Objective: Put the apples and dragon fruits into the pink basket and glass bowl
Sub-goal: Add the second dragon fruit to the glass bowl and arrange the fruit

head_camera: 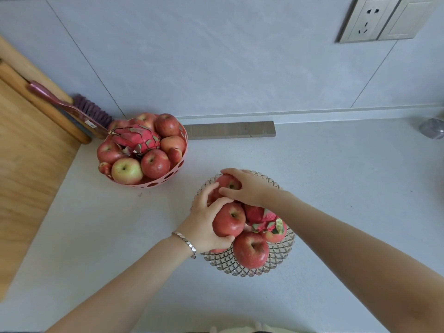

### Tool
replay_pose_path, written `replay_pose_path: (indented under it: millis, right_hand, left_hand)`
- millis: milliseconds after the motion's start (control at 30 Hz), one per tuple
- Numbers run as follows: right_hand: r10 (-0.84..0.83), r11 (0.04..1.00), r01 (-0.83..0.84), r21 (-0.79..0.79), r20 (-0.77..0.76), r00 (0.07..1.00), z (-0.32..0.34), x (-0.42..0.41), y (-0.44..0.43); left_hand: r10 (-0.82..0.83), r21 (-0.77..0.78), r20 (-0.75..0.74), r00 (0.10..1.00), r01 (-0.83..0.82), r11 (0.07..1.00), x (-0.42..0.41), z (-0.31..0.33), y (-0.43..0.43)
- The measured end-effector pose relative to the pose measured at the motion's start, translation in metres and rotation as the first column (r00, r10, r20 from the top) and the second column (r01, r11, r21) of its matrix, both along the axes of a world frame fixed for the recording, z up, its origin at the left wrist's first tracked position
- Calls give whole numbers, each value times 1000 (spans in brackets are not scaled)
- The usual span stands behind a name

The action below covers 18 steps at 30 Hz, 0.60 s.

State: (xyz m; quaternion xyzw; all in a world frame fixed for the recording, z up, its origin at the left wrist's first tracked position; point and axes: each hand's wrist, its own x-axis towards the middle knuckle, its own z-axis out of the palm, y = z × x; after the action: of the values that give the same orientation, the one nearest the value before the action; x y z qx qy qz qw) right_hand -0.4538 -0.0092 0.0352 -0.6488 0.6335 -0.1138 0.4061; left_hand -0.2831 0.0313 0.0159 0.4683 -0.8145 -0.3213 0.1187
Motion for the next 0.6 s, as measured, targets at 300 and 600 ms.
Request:
replay_pose_path:
  millis: [300,600]
  right_hand:
    - [-64,998,64,-1,-82,995,-5,3,-11]
    - [-9,996,13,93,-39,999,-9,-2,-20]
  left_hand:
    - [70,-192,-11,997,-71,979,-4,-10,23]
    - [-224,-154,86,971,235,960,2,-1,-2]
